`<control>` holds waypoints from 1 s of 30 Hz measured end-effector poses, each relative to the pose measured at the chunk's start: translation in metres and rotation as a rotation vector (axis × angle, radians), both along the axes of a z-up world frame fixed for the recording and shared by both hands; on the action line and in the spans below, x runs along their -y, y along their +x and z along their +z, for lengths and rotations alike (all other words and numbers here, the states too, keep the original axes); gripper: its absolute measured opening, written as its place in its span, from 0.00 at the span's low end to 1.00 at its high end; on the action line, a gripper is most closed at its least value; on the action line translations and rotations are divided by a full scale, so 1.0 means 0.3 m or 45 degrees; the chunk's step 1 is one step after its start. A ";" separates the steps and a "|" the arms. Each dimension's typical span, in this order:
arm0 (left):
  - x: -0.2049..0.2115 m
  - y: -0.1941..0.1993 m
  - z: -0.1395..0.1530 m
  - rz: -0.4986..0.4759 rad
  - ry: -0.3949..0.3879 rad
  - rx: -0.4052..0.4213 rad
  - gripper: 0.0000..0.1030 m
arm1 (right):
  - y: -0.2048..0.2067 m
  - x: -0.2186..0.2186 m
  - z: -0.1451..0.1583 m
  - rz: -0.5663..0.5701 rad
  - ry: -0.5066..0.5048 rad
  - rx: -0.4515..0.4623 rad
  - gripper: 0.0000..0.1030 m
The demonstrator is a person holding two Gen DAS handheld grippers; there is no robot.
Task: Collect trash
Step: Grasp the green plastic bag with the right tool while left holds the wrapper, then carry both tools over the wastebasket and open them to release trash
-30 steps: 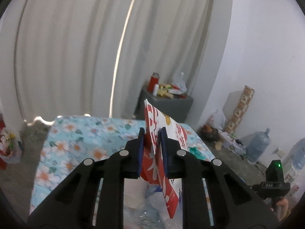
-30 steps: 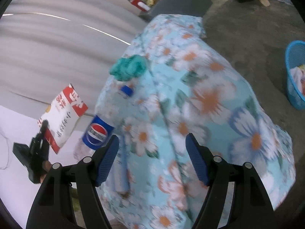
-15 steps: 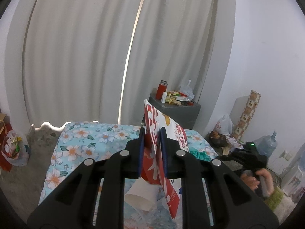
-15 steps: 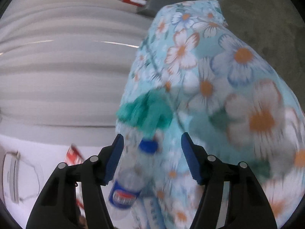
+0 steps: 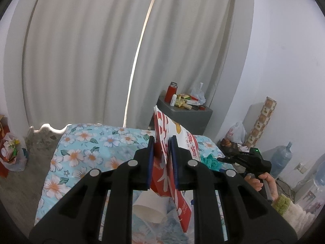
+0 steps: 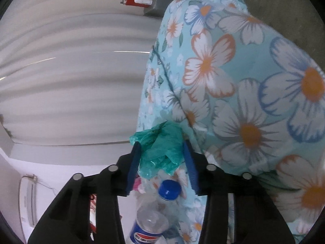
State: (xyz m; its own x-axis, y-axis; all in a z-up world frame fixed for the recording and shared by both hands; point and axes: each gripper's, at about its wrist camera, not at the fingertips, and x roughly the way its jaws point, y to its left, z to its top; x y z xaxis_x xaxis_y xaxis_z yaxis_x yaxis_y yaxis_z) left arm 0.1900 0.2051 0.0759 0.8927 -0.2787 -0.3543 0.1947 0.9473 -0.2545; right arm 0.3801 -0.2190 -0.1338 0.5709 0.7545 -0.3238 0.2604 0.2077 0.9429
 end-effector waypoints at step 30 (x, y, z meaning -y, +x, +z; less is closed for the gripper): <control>0.179 -0.096 0.058 -0.166 0.044 0.047 0.13 | -0.662 0.228 0.114 -0.244 0.257 0.256 0.28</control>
